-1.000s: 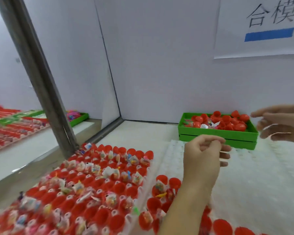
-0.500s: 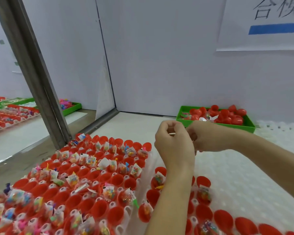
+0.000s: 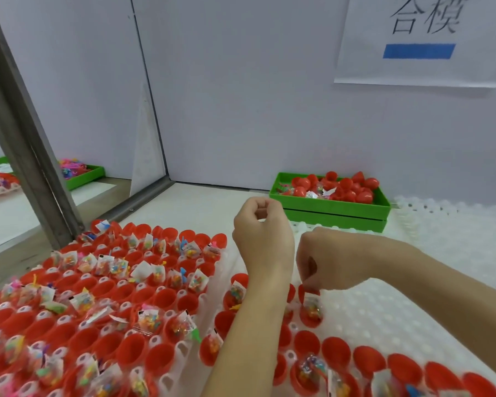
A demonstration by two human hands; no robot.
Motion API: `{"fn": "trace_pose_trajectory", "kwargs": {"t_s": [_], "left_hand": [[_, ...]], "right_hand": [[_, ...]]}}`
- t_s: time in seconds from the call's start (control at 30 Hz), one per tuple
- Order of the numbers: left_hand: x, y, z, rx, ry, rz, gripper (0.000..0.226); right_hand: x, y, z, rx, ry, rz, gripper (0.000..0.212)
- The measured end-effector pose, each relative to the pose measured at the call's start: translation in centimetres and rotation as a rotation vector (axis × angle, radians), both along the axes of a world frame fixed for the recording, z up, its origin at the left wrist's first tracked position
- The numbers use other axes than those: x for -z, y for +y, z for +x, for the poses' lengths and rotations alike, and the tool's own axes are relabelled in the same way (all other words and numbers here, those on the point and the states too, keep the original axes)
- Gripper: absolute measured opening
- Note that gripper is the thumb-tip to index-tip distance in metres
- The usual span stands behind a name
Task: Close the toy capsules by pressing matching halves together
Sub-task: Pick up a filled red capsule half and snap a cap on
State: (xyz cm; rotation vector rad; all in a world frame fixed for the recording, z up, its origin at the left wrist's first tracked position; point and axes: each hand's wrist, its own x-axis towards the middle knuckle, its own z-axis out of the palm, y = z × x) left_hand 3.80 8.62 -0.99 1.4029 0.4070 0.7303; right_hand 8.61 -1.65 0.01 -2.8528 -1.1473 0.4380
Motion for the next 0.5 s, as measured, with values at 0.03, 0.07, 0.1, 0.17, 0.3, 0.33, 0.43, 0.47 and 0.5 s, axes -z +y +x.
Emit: {"fn": "trace_pose_trajectory", "kwargs": {"t_s": [0.03,0.07,0.1,0.17,0.3,0.33,0.43,0.47,0.5], "left_hand": [[0.0,0.0,0.0,0.004,0.003,0.009,0.017],[0.1,0.1,0.0,0.014,0.008,0.022,0.017],[0.1,0.1,0.1,0.036,0.019,0.043,0.017],[0.3,0.1,0.1,0.130,0.057,0.118,0.018],[0.7,-0.7,0.0,0.467,0.195,0.349,0.022],[0.8,-1.0,-0.1,0.556,0.226,0.394,0.022],[1.1,-1.6,-0.6,0.802,0.279,0.480,0.034],[1.3,-1.8,-0.7,0.862,0.289,0.500,0.043],[1.5,-2.1,-0.8,0.887,0.290,0.530,0.049]], "right_hand": [[-0.2,-0.2,0.0,0.008,-0.005,0.020,0.019],[-0.6,-0.5,0.0,0.020,-0.012,0.039,0.017],[-1.0,-0.9,0.1,0.036,-0.023,0.056,0.016],[-1.8,-2.4,0.4,0.096,-0.041,0.094,0.018],[-1.8,-6.4,0.4,0.323,-0.096,0.244,0.022],[-1.5,-7.4,0.1,0.380,-0.103,0.270,0.022],[-1.1,-9.3,-0.8,0.517,-0.094,0.300,0.023],[-1.1,-9.7,-1.1,0.556,-0.098,0.314,0.024],[-1.2,-10.0,-1.2,0.586,-0.105,0.327,0.026]]}}
